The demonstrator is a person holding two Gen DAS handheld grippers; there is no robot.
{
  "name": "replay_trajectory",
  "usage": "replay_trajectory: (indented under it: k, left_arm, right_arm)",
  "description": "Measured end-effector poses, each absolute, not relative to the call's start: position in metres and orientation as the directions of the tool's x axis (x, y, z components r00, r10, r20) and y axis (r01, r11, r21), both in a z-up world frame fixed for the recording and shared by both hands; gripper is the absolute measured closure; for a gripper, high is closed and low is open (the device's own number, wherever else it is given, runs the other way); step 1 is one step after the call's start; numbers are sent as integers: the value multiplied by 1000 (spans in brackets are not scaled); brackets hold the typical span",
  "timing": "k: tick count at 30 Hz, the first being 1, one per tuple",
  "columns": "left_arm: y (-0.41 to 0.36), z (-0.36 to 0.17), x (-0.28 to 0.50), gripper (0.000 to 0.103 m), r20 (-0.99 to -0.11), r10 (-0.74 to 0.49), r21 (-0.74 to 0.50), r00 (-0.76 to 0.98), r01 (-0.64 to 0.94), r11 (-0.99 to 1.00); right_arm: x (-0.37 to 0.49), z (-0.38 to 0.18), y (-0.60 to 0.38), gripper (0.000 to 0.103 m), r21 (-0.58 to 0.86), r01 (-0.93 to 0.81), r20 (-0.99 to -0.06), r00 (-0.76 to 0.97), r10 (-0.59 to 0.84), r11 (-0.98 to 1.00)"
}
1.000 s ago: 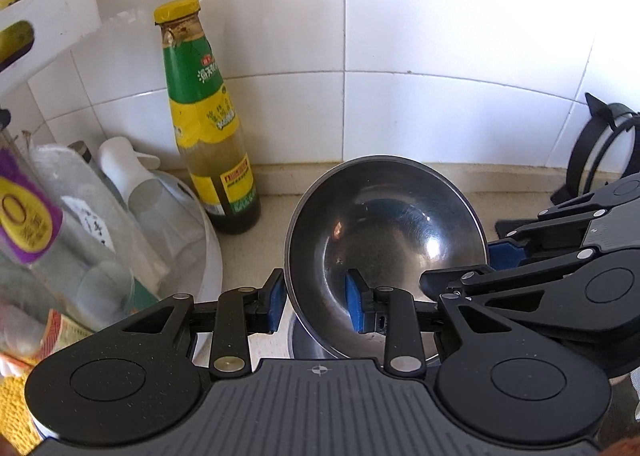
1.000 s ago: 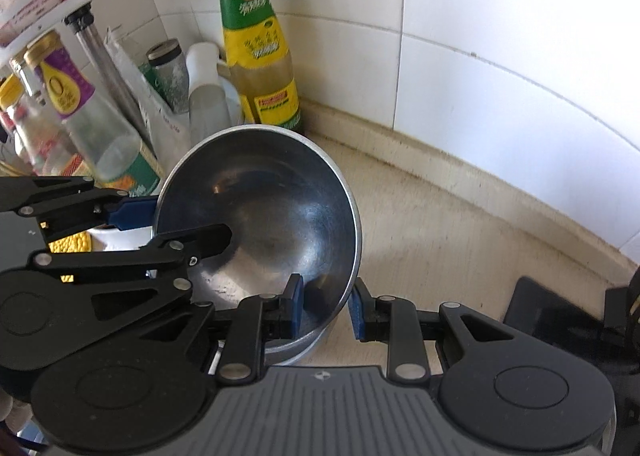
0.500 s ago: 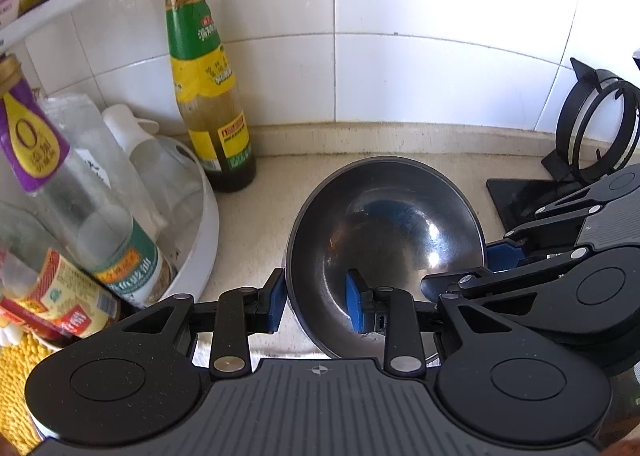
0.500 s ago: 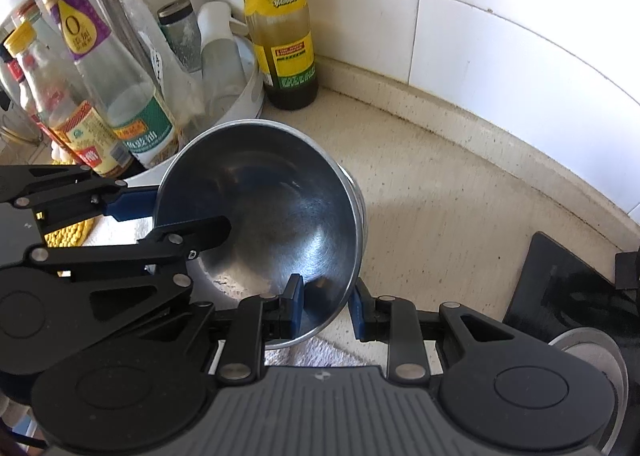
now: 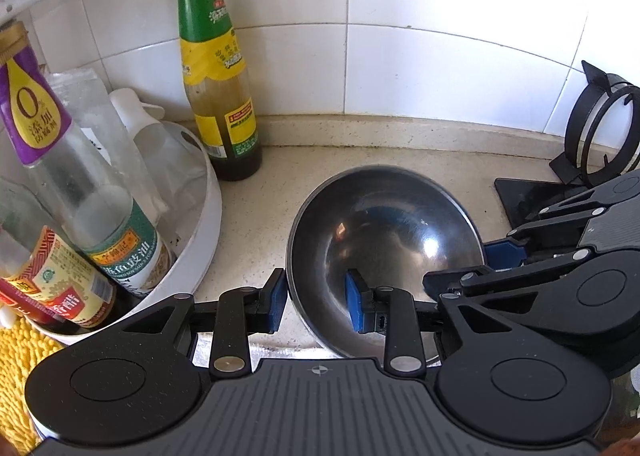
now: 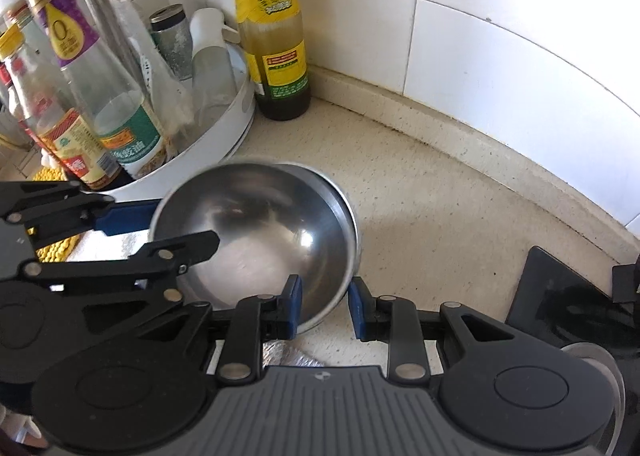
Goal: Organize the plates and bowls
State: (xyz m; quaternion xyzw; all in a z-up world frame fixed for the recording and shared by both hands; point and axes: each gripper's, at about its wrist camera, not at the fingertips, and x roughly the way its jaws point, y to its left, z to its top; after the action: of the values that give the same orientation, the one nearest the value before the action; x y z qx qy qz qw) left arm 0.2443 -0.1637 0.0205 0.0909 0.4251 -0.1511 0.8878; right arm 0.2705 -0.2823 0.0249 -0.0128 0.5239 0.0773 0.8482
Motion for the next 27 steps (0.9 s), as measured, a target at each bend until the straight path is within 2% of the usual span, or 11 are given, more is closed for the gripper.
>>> replay_trajectory:
  k: [4, 17, 27]
  left_arm:
    - [-160, 22, 245, 55, -775, -187, 34, 603, 336, 941]
    - [-146, 35, 222, 43, -742, -259, -4, 618, 382, 924]
    - [-149, 34, 200, 34, -729, -266, 44, 631, 431, 901]
  right_arm:
    - [269, 28, -284, 73, 69, -149, -886, 445, 129, 986]
    - [264, 34, -280, 71, 101, -172, -881, 441, 168, 980]
    - [265, 30, -278, 64, 125, -176, -885, 425, 190, 976]
